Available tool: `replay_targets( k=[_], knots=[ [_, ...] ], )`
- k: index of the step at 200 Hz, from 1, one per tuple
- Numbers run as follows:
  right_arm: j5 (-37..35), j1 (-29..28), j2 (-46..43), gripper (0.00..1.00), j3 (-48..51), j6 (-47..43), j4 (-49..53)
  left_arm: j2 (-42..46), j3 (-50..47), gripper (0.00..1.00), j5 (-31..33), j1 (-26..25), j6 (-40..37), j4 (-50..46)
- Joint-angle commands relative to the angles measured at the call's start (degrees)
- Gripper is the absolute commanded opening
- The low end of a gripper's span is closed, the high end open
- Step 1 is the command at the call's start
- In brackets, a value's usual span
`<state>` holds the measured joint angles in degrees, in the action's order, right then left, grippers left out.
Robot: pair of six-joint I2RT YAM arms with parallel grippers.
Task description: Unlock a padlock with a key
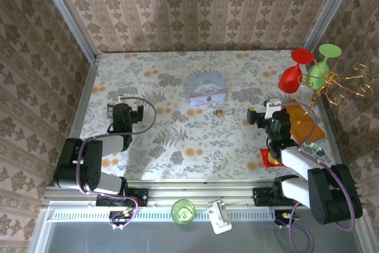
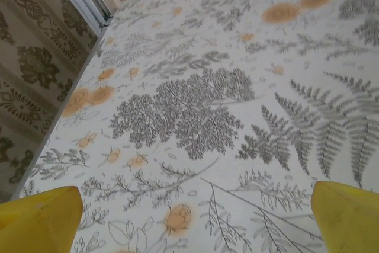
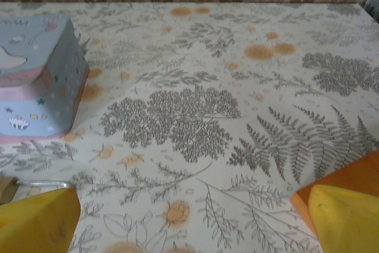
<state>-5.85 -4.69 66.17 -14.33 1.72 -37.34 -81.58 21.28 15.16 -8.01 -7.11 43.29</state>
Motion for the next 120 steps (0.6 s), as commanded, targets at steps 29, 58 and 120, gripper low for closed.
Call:
replay_targets(
  k=[29,58,120],
  knots=[
    [0.0,0.5,8.8,1.0,-5.2,-1.6,-6.9,-6.9,-1.9,1.0,-13.0,6.3,3.5,13.8],
    [1.0,0.9,15.1,1.0,-4.0,-2.7,-15.5,-7.9,0.1,1.0,-11.9,5.4,1.8,12.1],
    [2.3,3.9,21.7,1.0,-9.1,0.3,-11.8,-7.7,1.5,1.0,-17.8,8.2,3.8,8.9]
  ],
)
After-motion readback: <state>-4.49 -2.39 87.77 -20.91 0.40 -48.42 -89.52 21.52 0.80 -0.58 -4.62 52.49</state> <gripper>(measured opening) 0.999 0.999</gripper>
